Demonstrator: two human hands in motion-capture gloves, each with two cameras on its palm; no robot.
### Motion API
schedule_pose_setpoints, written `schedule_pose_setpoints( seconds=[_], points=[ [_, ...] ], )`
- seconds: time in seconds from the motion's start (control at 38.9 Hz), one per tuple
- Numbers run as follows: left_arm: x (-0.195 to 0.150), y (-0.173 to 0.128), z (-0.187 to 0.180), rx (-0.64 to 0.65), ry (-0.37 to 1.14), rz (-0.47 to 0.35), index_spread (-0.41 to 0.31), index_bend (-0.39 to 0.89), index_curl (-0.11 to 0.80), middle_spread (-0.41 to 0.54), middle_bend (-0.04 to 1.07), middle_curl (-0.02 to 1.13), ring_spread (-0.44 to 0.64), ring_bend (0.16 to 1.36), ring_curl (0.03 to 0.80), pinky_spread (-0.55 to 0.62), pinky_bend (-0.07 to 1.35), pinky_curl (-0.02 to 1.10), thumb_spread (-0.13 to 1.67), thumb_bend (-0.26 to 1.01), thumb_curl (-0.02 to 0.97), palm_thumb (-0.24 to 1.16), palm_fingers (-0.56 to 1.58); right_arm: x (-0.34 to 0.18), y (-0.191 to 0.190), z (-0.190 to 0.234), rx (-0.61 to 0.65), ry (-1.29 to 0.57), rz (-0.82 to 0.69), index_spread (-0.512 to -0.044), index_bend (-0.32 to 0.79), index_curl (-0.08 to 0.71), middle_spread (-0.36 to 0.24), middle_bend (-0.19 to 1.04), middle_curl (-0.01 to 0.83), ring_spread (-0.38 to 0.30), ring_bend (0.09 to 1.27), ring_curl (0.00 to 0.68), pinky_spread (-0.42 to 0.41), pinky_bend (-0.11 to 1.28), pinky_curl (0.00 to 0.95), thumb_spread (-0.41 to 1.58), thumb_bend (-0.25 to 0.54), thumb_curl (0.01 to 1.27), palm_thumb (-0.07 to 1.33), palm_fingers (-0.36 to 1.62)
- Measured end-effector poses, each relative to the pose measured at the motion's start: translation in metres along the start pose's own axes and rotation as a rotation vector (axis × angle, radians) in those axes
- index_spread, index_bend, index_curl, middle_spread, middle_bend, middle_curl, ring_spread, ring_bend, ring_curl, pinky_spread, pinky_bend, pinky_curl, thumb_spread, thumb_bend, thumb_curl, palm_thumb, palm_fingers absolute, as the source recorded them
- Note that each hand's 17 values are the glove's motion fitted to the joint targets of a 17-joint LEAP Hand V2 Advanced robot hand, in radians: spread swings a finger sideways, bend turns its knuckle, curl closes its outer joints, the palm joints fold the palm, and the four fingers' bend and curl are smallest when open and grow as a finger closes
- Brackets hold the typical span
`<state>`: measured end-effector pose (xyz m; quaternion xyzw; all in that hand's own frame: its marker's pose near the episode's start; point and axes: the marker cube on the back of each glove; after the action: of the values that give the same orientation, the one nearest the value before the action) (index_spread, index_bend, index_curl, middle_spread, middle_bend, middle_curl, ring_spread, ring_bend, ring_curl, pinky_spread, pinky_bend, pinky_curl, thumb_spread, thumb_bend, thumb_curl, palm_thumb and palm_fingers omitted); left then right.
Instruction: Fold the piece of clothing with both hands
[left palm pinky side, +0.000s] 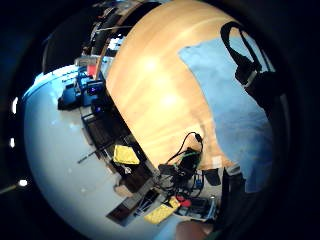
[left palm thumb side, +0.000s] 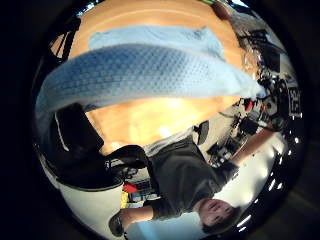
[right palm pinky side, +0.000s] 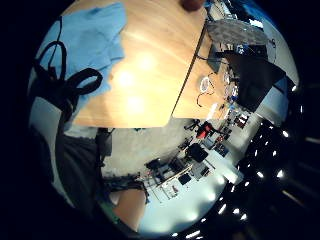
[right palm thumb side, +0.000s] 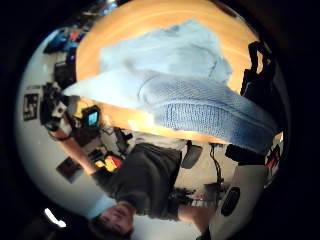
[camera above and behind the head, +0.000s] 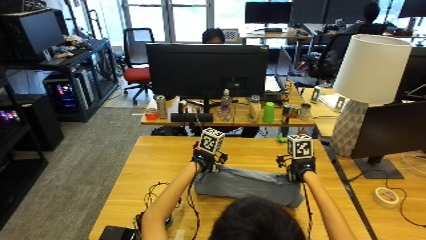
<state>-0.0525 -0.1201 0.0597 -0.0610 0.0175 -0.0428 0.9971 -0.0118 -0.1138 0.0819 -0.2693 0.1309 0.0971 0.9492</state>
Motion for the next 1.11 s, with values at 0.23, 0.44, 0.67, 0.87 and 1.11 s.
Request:
schedule_pose_setpoints(
  seconds=[0.23, 0.44, 0.67, 0.87, 1.11],
  points=[
    [0.006, 0.01, -0.012, -0.119, -0.002, -0.25, -0.313, 0.25, 0.681, -0.284, 0.29, 0.58, -0.23, 0.17, 0.374, -0.25, 0.17, 0.34, 1.4, 0.0, 0.589, 0.59, 1.08, -0.016, -0.012, -0.019, 0.031, -0.07, 0.005, -0.252, 0.14, 0.368, -0.161, 0.29, 0.497, -0.238, 0.56, 0.444, -0.359, 0.56, 0.384, 0.63, -0.024, 0.61, 1.06, 1.23],
    [-0.002, -0.045, 0.015, -0.122, -0.017, -0.287, -0.309, 0.24, 0.679, -0.284, 0.28, 0.58, -0.22, 0.18, 0.366, -0.24, 0.17, 0.34, 1.35, 0.0, 0.606, 0.61, 1.07, -0.023, -0.053, 0.0, -0.028, -0.094, -0.024, -0.252, 0.14, 0.368, -0.163, 0.28, 0.5, -0.232, 0.55, 0.447, -0.357, 0.56, 0.384, 0.64, -0.019, 0.63, 1.07, 1.21],
    [-0.005, -0.058, 0.03, -0.252, -0.037, -0.374, -0.306, 0.24, 0.676, -0.285, 0.25, 0.57, -0.21, 0.17, 0.359, -0.23, 0.17, 0.34, 1.31, 0.0, 0.62, 0.63, 1.07, -0.023, -0.076, 0.003, 0.051, -0.137, -0.07, -0.253, 0.13, 0.366, -0.158, 0.28, 0.504, -0.227, 0.55, 0.45, -0.354, 0.57, 0.385, 0.66, -0.021, 0.64, 1.08, 1.21],
    [-0.013, -0.069, 0.01, -0.009, -0.095, -0.351, -0.272, 0.08, 0.609, -0.263, 0.16, 0.54, -0.21, 0.24, 0.379, -0.22, 0.22, 0.36, 1.34, -0.06, 0.542, 0.48, 0.95, -0.013, -0.07, -0.013, 0.25, -0.12, -0.05, -0.265, 0.02, 0.306, -0.153, 0.28, 0.504, -0.225, 0.57, 0.455, -0.337, 0.61, 0.396, 0.79, 0.02, 0.63, 1.12, 1.12],
    [-0.022, -0.034, -0.041, 0.339, -0.05, -0.386, -0.194, 0.05, 0.467, -0.204, 0.09, 0.47, -0.17, 0.38, 0.417, -0.2, 0.37, 0.41, 1.35, -0.05, 0.393, 0.24, 0.75, 0.015, -0.053, -0.04, 0.408, -0.065, -0.007, -0.292, 0.04, 0.246, -0.16, 0.2, 0.478, -0.215, 0.56, 0.448, -0.298, 0.63, 0.402, 1.08, 0.024, 0.57, 1.09, 0.99]
  ],
)
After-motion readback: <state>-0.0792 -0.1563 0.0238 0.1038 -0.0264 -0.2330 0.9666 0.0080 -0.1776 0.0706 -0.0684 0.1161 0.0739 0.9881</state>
